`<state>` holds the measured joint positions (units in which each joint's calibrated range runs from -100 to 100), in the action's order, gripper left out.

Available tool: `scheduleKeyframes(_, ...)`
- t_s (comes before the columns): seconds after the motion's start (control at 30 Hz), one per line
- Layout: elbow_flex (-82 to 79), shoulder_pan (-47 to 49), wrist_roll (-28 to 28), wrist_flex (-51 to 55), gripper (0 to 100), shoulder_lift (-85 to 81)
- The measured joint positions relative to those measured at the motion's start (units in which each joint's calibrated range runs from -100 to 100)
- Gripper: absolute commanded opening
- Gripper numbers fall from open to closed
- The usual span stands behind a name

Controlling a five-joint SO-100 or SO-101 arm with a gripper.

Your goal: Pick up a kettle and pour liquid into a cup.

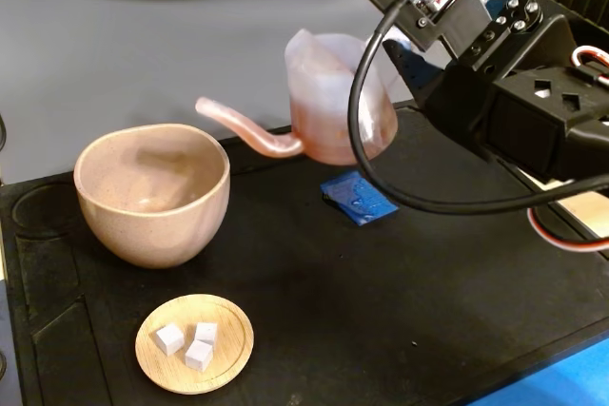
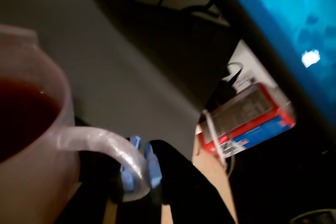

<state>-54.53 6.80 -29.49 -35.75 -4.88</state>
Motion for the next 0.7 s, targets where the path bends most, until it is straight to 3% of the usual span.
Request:
scheduleKeyframes(0.37, 4.9, 2.3, 8.3, 0.0, 1, 1.7)
scheduleKeyframes(0.47, 13.0, 5.0, 8.9, 0.0, 1, 8.6)
scheduleKeyframes(0.7, 13.6, 3.6, 8.9, 0.0, 1, 9.5)
